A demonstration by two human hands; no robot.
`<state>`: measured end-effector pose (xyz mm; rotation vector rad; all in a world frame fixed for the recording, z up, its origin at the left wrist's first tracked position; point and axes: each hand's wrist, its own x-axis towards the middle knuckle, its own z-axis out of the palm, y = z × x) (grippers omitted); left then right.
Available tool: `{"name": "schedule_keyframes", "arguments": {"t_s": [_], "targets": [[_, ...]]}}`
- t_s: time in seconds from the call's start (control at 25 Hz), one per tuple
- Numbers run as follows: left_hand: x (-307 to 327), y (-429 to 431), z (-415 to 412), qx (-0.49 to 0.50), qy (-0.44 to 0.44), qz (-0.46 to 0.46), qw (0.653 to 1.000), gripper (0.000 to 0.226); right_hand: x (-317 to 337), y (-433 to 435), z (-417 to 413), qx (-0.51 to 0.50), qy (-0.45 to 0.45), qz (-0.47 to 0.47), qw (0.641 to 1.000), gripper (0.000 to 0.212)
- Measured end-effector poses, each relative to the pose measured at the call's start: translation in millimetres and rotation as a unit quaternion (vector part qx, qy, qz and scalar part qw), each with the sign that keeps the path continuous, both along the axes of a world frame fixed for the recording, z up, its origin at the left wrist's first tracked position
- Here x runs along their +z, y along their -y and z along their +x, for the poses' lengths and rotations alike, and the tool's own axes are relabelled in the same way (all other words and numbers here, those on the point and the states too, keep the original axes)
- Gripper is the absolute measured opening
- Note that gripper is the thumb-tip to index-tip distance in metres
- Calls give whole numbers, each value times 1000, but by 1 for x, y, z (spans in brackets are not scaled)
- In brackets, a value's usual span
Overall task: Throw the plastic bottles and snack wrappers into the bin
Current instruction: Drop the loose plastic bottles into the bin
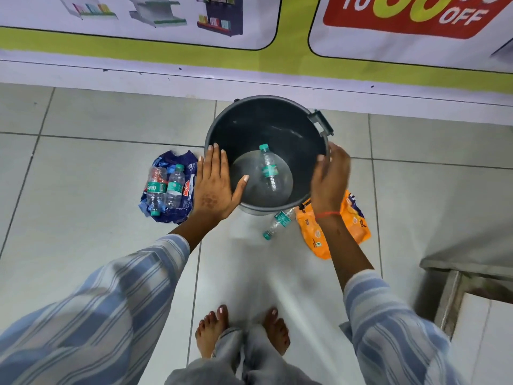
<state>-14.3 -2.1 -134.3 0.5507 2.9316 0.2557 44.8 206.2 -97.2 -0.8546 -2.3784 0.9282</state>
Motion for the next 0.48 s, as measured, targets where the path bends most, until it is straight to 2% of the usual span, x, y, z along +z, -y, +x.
{"name": "schedule_keyframes", "arguments": {"t_s": [0.04, 0.08, 0.12, 0.2, 0.28, 0.32, 0.4, 0.48], "targets": [[-1, -1, 1, 2, -6, 2, 1000, 81, -7, -3, 16, -62, -62, -7, 996, 28], [-1, -1, 0, 3, -10, 7, 1000, 81, -20, -2, 31, -124, -85, -27, 988, 26], [-2, -1, 0, 2, -11, 11, 1000, 80, -36, 2, 43, -185, -70, -68, 978, 26], [-5, -1, 1, 2, -18, 22, 1000, 80, -79, 14, 59, -251, 50, -170, 952, 31], [-8, -2, 1, 7, -32, 37, 999, 79, -122, 28, 70, -201, 211, -223, 930, 40], [-10, -2, 0, 10, -37, 43, 998, 80, -139, 34, 72, -165, 264, -242, 919, 46], [-15, -1, 1, 18, -46, 47, 998, 81, -166, 38, 66, -136, 303, -281, 901, 61], [-17, -1, 1, 21, -55, 43, 997, 82, -183, 36, 52, -144, 313, -307, 887, 64]]}}
